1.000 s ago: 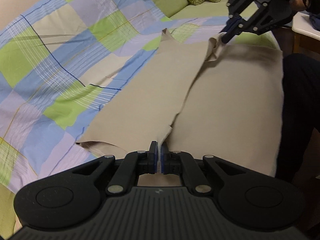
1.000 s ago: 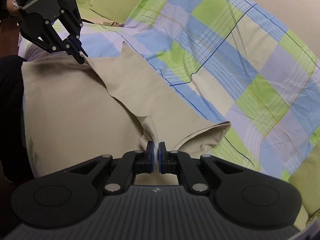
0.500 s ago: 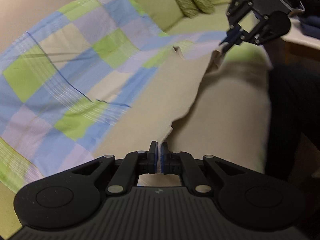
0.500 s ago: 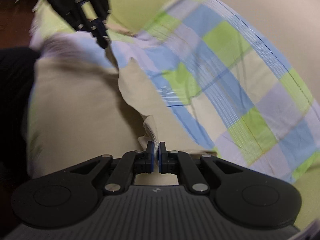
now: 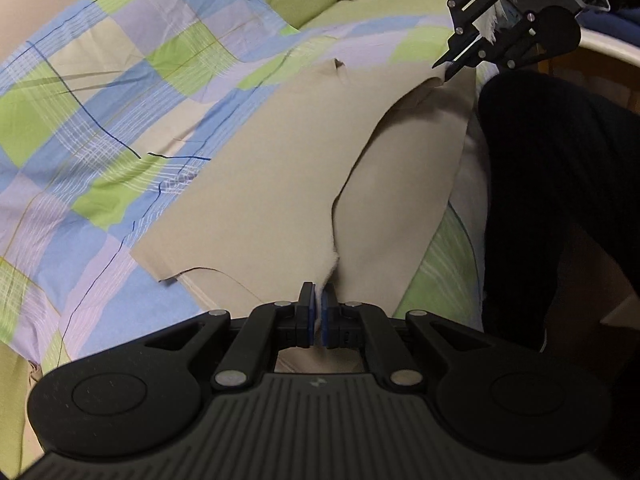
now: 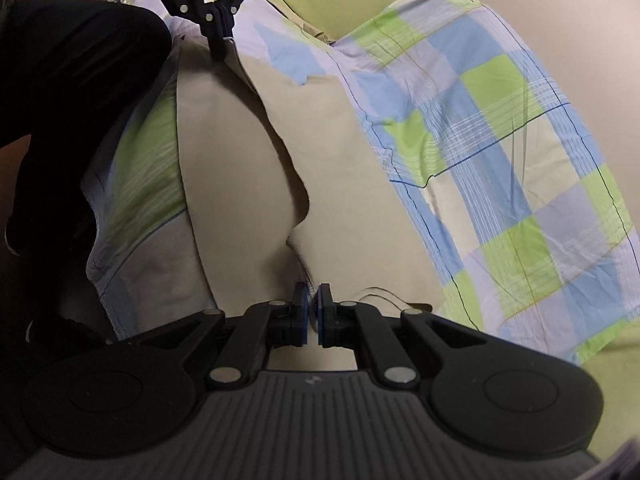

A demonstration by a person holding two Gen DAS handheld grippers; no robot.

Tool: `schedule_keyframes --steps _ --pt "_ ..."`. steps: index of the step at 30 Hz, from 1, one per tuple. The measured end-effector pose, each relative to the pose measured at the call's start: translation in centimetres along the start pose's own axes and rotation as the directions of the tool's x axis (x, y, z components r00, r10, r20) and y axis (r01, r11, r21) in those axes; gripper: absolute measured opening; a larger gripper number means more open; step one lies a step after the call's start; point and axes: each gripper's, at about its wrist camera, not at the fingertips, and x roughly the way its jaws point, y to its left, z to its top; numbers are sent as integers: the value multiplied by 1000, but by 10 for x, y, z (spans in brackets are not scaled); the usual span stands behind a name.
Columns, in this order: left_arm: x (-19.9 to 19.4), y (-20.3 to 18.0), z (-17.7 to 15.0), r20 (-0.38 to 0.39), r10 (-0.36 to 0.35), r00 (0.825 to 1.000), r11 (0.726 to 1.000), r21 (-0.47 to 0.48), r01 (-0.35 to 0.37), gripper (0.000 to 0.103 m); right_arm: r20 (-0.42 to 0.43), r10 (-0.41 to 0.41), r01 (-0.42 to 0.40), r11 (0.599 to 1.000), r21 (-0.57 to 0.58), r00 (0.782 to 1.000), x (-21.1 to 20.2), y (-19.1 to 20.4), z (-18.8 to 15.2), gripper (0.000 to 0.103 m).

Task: Fold clothes
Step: 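Lift the shirt side with both grippers and fold it over the middle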

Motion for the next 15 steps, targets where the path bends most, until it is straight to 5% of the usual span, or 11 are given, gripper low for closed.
schedule_keyframes --steps 15 --pt "5 -5 -6 -28 12 1000 1000 20 -11 0 -21 22 -22 1000 -2 1000 7 19 -4 3"
